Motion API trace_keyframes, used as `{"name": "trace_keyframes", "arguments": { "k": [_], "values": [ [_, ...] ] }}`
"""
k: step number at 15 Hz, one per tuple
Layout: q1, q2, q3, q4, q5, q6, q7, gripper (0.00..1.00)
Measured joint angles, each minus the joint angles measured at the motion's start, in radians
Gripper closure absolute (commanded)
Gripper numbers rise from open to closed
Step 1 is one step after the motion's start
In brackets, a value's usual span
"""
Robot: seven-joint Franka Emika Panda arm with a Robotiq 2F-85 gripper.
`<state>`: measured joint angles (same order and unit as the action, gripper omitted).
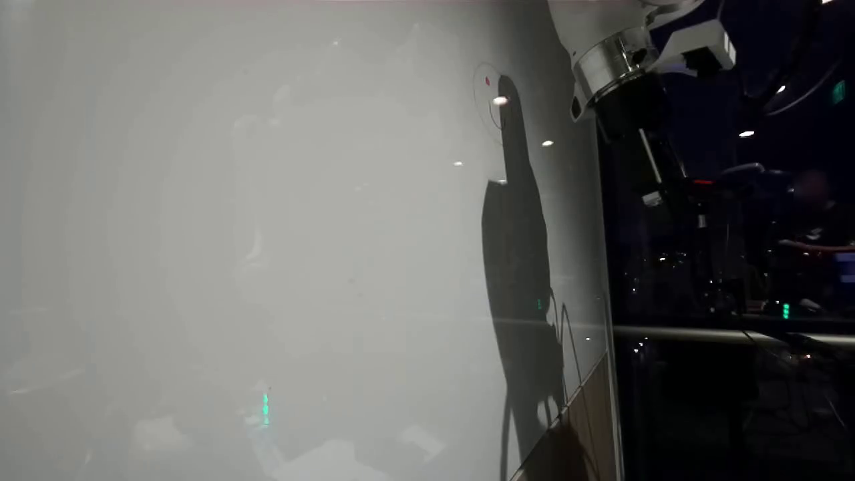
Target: Get the white board eraser from the table, use it to erase the white board and then put it back on the table
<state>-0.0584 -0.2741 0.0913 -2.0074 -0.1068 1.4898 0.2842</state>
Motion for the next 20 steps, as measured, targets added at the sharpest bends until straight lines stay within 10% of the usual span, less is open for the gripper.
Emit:
{"name": "trace_keyframes", "arguments": {
  "k": [7, 20],
  "values": [
    [0.009, -0.004, -0.017, -0.077, 0.03, 0.087, -0.003, 0.0],
    [0.012, -0.181, -0.084, -0.576, 0.075, 0.522, -0.135, 0.0]
  ]
}}
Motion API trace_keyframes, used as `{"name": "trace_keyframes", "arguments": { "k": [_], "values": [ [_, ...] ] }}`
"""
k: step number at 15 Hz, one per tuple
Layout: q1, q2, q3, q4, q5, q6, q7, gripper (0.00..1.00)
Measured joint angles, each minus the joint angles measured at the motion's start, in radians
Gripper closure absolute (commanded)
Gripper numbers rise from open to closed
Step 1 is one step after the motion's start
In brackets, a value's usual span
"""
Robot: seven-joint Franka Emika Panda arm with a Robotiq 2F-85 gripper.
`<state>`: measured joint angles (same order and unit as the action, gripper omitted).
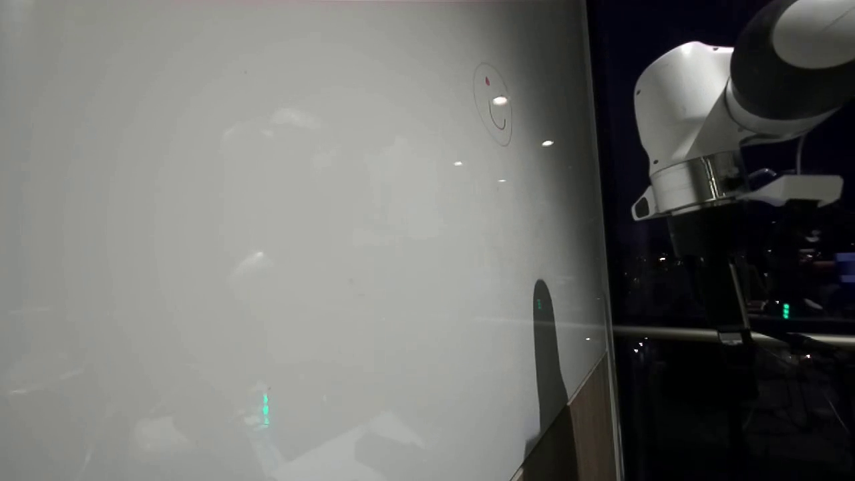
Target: Get the white board eraser from the table, use it to erase the white board and then put it back on the table
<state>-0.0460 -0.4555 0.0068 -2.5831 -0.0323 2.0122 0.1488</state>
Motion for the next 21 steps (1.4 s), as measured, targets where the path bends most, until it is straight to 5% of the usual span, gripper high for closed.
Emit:
{"name": "trace_keyframes", "arguments": {
  "k": [6, 12, 21],
  "values": [
    [0.038, 0.007, 0.036, -0.189, 0.0, 0.257, 0.001, 0.0],
    [0.04, 0.165, 0.058, -0.199, -0.003, 0.458, 0.02, 0.0],
    [0.041, 0.325, 0.076, -0.195, -0.079, 0.509, 0.153, 0.0]
  ]
}}
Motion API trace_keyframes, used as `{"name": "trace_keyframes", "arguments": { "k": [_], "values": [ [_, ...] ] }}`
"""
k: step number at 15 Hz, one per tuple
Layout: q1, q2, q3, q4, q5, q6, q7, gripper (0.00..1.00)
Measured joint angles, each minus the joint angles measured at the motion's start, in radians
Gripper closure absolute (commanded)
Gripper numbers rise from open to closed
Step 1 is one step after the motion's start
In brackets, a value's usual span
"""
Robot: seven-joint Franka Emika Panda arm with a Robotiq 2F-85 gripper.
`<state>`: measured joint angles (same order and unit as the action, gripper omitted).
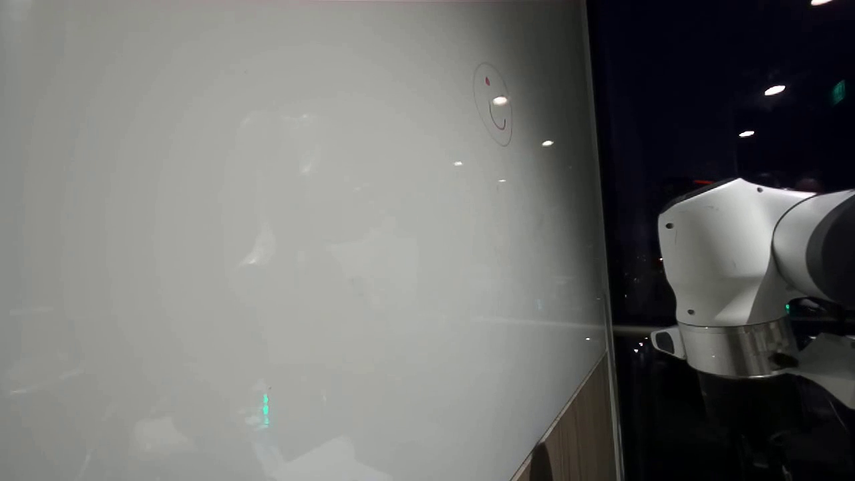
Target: Get the white board eraser from the table, use it to erase the white board and then put it back on the table
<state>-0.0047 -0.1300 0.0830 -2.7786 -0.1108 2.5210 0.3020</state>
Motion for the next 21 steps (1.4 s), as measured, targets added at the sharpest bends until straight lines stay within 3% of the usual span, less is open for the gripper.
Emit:
{"name": "trace_keyframes", "arguments": {
  "k": [14, 15, 16, 18, 21],
  "values": [
    [-0.001, 0.125, -0.018, 0.014, -0.01, 0.094, 0.002, 0.0],
    [-0.001, 0.138, -0.024, 0.018, -0.016, 0.099, 0.002, 0.06],
    [-0.001, 0.15, -0.029, 0.022, -0.02, 0.103, 0.002, 0.24],
    [-0.001, 0.172, -0.037, 0.034, -0.021, 0.108, 0.002, 0.32],
    [0.0, 0.2, -0.043, 0.051, -0.021, 0.108, 0.002, 0.56]
  ]
}}
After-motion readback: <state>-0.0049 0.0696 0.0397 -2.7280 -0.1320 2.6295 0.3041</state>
